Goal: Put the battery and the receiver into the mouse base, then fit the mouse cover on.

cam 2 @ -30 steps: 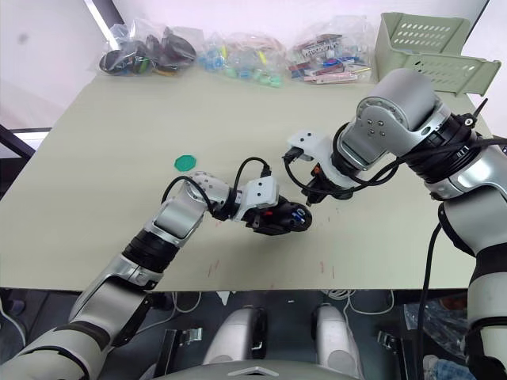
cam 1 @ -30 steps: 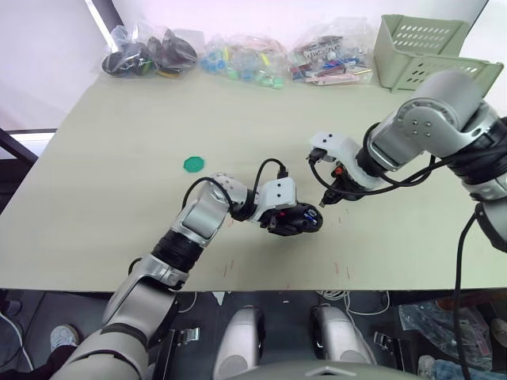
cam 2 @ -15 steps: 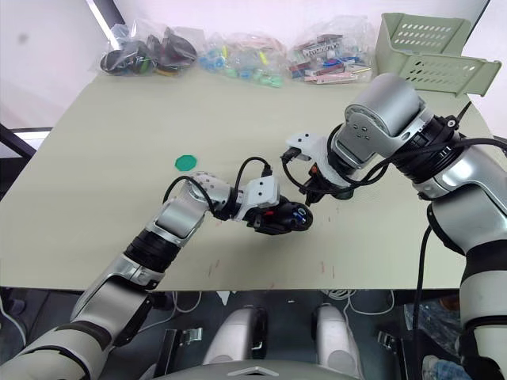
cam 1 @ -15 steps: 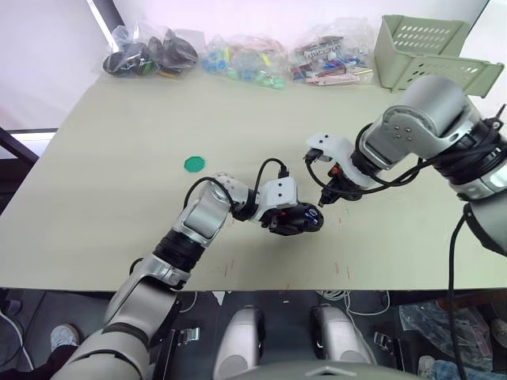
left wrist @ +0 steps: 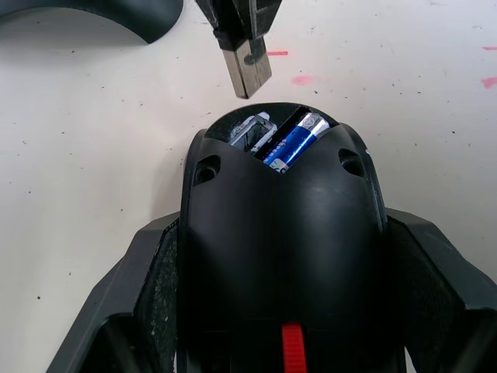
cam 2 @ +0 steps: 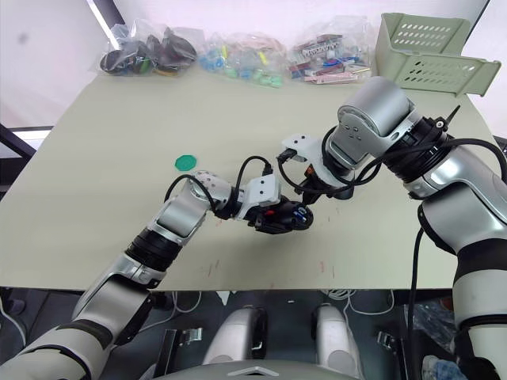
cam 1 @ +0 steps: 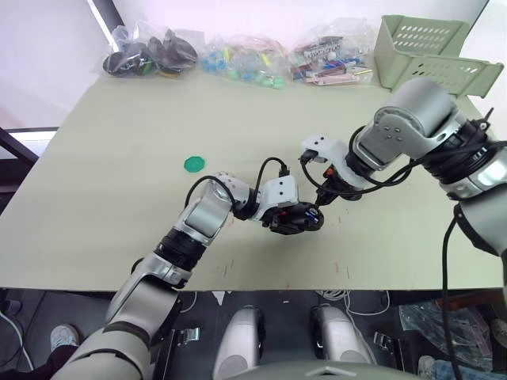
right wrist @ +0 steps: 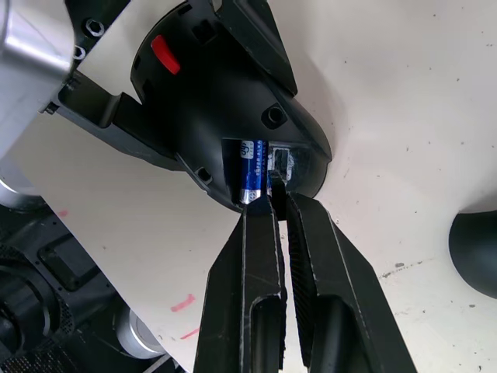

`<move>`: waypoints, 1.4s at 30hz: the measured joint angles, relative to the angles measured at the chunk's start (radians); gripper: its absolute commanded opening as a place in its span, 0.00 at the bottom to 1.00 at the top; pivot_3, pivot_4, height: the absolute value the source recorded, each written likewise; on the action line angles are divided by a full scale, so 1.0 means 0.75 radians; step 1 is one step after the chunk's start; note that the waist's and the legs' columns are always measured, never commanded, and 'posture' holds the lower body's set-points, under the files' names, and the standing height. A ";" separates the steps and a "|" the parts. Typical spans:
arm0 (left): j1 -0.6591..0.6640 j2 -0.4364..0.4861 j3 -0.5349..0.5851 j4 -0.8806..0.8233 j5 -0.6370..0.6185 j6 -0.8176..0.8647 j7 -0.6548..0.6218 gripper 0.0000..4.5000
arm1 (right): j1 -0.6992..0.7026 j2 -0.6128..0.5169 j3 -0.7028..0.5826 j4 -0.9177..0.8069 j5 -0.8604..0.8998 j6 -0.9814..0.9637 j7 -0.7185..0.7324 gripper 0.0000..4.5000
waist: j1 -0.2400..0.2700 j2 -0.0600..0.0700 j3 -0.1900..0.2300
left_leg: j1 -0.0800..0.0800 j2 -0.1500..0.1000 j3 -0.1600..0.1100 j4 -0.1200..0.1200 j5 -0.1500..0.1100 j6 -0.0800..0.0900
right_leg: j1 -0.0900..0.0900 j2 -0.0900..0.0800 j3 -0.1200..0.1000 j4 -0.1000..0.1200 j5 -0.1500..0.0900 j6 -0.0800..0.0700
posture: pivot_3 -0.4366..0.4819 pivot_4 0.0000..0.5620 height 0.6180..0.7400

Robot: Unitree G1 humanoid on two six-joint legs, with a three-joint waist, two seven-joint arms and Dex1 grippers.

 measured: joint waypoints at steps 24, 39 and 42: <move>0.005 -0.002 -0.002 -0.010 0.006 0.004 0.003 0.66 | 0.084 0.053 -0.040 0.021 -0.105 0.000 -0.024 0.00 | 0.000 0.000 0.000 | 0.000 0.000 0.000 0.000 0.000 0.000 | 0.000 0.000 0.000 0.000 0.000 0.000 | 0.48 0.27 1.00; 0.013 0.004 -0.001 -0.033 0.007 0.028 0.003 0.66 | 0.106 0.074 -0.075 0.022 -0.147 0.000 -0.008 0.00 | -0.003 0.000 0.000 | 0.000 0.000 0.000 0.000 0.000 0.000 | 0.000 0.000 0.000 0.000 0.000 0.000 | 0.48 0.27 1.00; 0.012 0.004 -0.001 -0.033 0.007 0.028 0.003 0.66 | 0.109 0.076 -0.079 0.022 -0.158 0.000 -0.002 0.00 | -0.003 0.000 0.000 | 0.000 0.000 0.000 0.000 0.000 0.000 | 0.000 0.000 0.000 0.000 0.000 0.000 | 0.48 0.27 1.00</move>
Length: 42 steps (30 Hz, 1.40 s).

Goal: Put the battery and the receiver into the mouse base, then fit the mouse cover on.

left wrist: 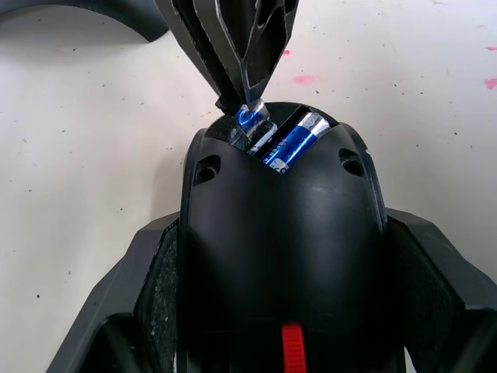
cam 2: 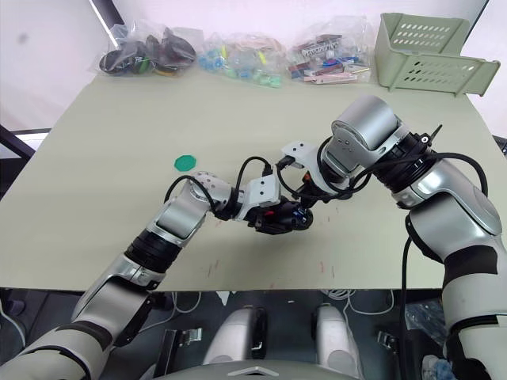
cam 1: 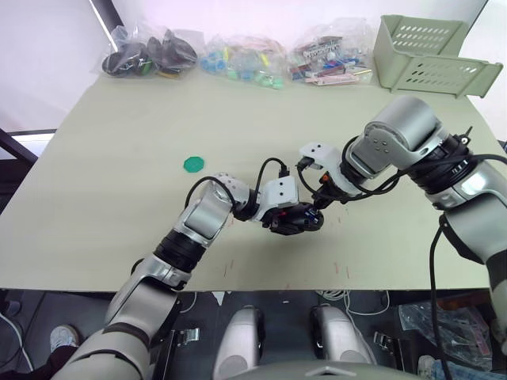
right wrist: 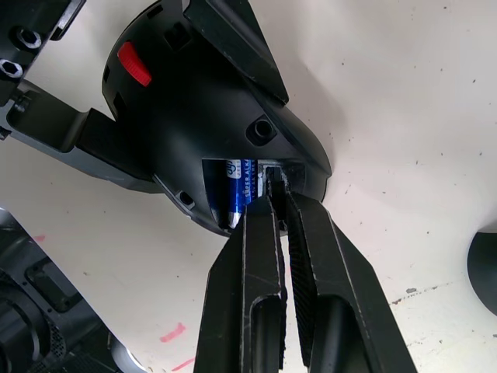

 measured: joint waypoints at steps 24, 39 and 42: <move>0.000 0.000 0.000 0.000 0.000 0.002 0.000 0.66 | 0.002 0.022 -0.004 0.001 -0.029 0.000 0.008 0.00 | 0.000 0.000 0.000 | 0.000 0.000 0.000 0.000 0.000 0.000 | 0.000 0.000 0.000 0.000 0.000 0.000 | 0.48 0.27 1.00; -0.001 -0.003 0.000 0.001 0.001 0.002 0.000 0.66 | 0.033 0.019 -0.016 -0.018 -0.034 0.000 -0.002 0.00 | 0.001 0.000 0.000 | 0.000 0.000 0.000 0.000 0.000 0.000 | 0.000 0.000 0.000 0.000 0.000 0.000 | 0.48 0.27 1.00; -0.001 -0.004 0.000 0.001 0.001 0.002 0.001 0.66 | 0.040 0.010 -0.016 -0.031 -0.034 0.000 -0.007 0.00 | 0.001 0.000 0.000 | 0.000 0.000 0.000 0.000 0.000 0.000 | 0.000 0.000 0.000 0.000 0.000 0.000 | 0.48 0.27 1.00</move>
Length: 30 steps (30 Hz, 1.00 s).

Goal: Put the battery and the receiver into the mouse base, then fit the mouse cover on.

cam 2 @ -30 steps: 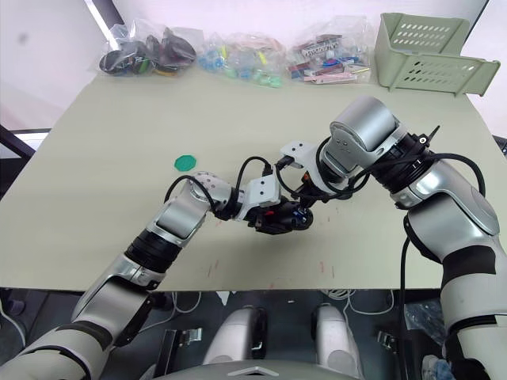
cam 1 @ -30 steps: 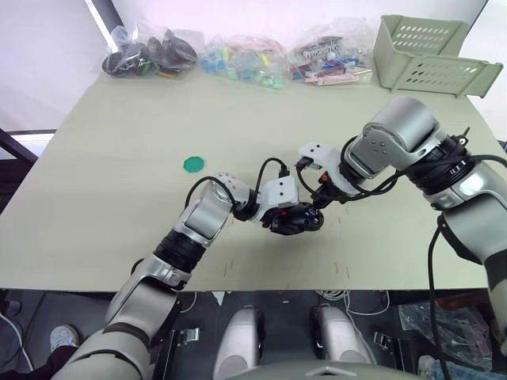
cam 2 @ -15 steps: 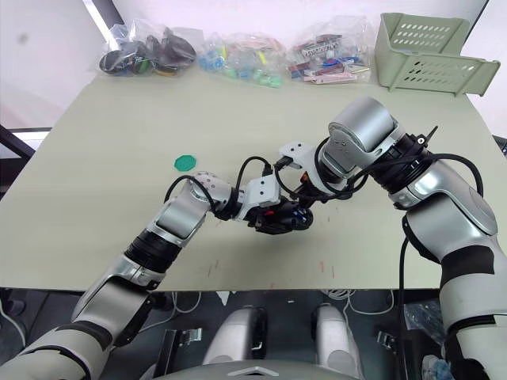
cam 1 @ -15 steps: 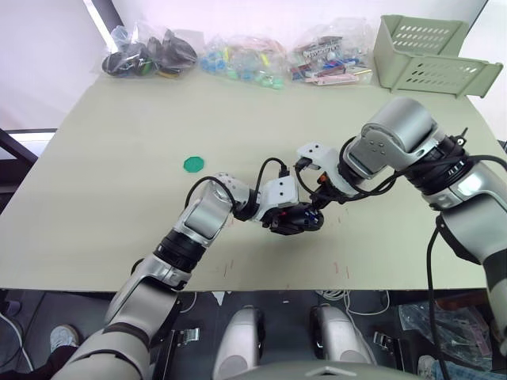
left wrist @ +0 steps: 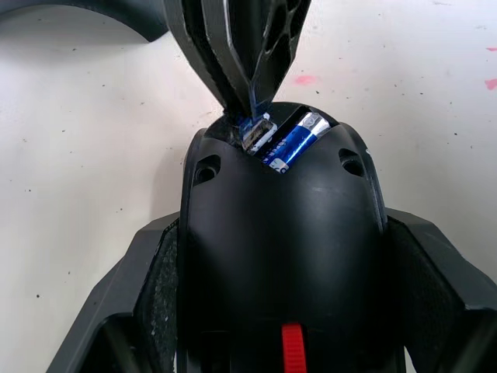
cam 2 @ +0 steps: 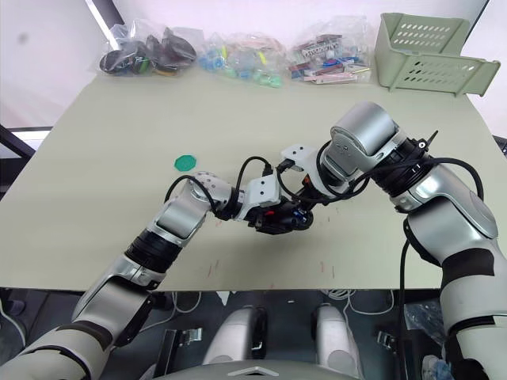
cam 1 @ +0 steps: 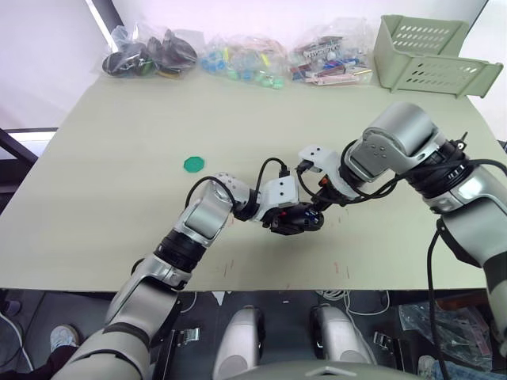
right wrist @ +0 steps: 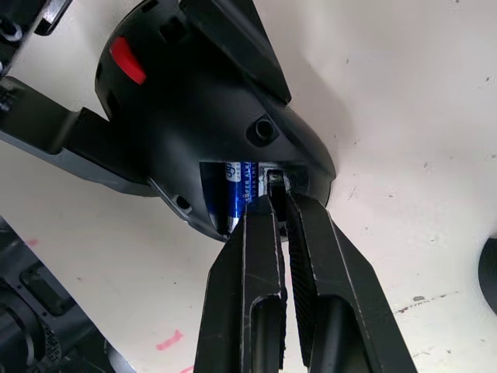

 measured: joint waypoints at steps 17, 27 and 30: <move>-0.013 -0.009 0.001 0.024 0.001 -0.003 0.000 0.66 | 0.061 -0.019 -0.033 -0.105 0.019 0.000 -0.046 0.34 | 0.002 0.000 0.000 | 0.000 0.000 0.000 0.000 0.000 0.000 | 0.000 0.000 0.000 0.000 0.000 0.000 | 0.48 0.27 1.00; -0.016 -0.028 -0.001 0.030 0.002 -0.009 0.007 0.66 | 0.069 -0.285 -0.081 -0.288 0.059 0.000 0.044 0.74 | 0.018 0.001 0.001 | -0.001 0.000 -0.001 0.001 0.000 0.000 | 0.000 0.000 0.000 -0.001 0.000 0.000 | 0.48 0.27 1.00; -0.017 -0.023 0.000 0.039 0.001 -0.013 0.006 0.66 | 0.217 -0.381 -0.216 -0.470 0.070 -0.026 0.068 0.74 | 0.023 0.000 0.000 | 0.000 0.000 -0.001 0.001 0.000 0.000 | 0.001 0.000 -0.001 -0.001 0.000 0.000 | 0.48 0.27 1.00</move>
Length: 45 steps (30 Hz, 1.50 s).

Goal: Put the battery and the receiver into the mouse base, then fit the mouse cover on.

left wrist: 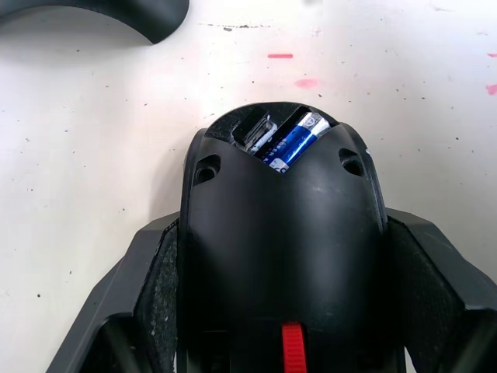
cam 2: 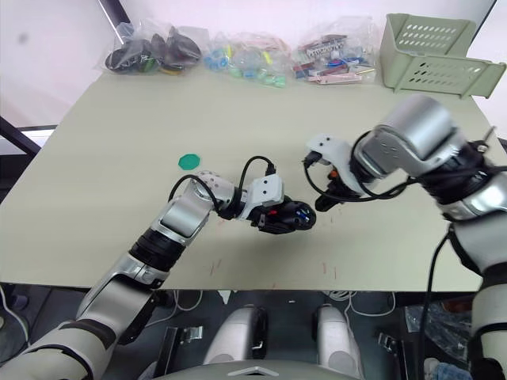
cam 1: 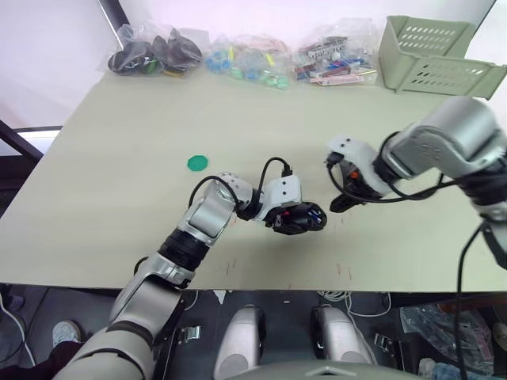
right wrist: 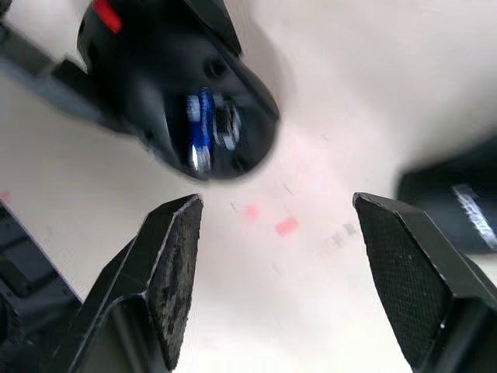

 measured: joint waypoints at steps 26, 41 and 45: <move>-0.017 -0.006 -0.002 0.034 0.009 0.006 -0.019 0.66 | 1.135 0.310 -0.590 -0.349 -0.355 -1.138 0.054 0.01 | 0.002 0.001 0.000 | 0.003 0.001 0.002 0.010 0.000 0.000 | 0.007 0.004 0.000 0.002 0.000 0.001 | 0.48 0.27 1.00; -0.025 -0.006 -0.002 0.052 0.010 -0.014 -0.029 0.66 | 1.133 0.394 -0.533 -0.254 -0.517 -1.235 0.084 0.01 | 0.003 0.001 0.000 | 0.003 0.001 0.001 0.010 0.000 0.000 | 0.008 0.004 0.000 0.002 0.000 0.001 | 0.48 0.27 1.00; -0.026 -0.006 -0.002 0.052 0.010 -0.014 -0.030 0.66 | 1.131 0.416 -0.516 -0.235 -0.542 -1.235 0.085 0.01 | 0.003 0.001 0.000 | 0.003 0.001 0.001 0.010 0.000 0.000 | 0.008 0.004 0.000 0.001 0.000 0.001 | 0.48 0.27 1.00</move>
